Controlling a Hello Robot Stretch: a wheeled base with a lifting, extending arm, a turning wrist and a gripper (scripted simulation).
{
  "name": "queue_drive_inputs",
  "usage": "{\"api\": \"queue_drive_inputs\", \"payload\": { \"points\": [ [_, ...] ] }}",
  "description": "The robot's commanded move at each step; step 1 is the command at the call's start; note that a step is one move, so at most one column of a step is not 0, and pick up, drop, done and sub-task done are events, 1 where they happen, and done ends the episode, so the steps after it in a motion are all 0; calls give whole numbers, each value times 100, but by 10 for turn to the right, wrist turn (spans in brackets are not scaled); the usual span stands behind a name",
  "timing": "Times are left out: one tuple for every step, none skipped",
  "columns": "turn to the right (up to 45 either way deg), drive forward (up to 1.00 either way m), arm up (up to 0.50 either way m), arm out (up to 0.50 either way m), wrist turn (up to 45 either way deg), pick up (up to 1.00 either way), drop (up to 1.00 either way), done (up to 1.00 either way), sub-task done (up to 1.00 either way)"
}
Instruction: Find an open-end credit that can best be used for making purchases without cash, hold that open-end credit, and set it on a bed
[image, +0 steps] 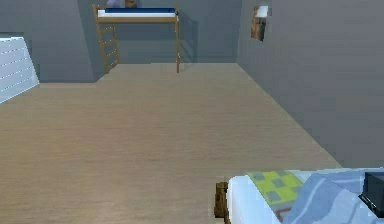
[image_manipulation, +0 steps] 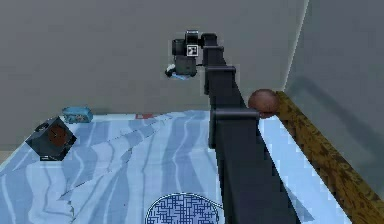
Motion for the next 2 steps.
{"api": "queue_drive_inputs", "payload": {
  "points": [
    [0, 0, -32, 0, 0, 0, 0, 0, 0],
    [0, 0, -32, 0, 0, 0, 0, 0, 0]
  ]
}}
